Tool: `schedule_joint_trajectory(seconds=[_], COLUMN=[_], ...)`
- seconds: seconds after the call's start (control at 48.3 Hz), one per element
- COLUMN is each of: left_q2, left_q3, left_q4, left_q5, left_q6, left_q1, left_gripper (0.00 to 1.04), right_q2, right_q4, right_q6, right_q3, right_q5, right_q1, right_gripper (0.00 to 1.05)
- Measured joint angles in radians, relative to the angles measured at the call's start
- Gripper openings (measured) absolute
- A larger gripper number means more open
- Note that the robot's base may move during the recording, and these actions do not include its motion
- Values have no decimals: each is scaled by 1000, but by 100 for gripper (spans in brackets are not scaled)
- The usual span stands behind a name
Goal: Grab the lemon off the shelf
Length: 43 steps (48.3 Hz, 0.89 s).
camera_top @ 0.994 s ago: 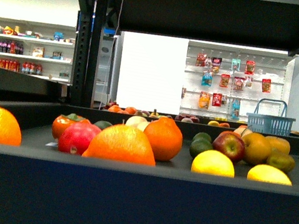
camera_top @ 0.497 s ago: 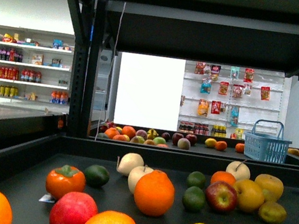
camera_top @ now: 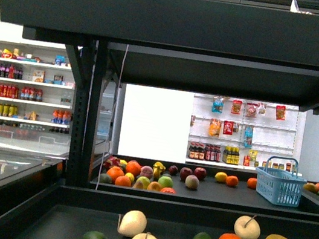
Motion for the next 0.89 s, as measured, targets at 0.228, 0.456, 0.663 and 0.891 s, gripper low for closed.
schedule_joint_trajectory(seconds=[0.228, 0.456, 0.663, 0.891], left_q2=[0, 0, 0, 145], left_q3=[0, 0, 0, 82], left_q4=[0, 0, 0, -143], left_q5=[-1, -1, -2, -95], left_q6=[0, 0, 0, -192], left_q1=[0, 0, 0, -24], left_gripper=[97, 97, 97, 97], right_q2=[0, 0, 0, 0], right_q4=[0, 0, 0, 0], right_q6=[0, -1, -1, -1], right_q3=[0, 0, 0, 0], right_q5=[0, 0, 0, 2], right_q1=[0, 0, 0, 0], right_gripper=[97, 97, 97, 97])
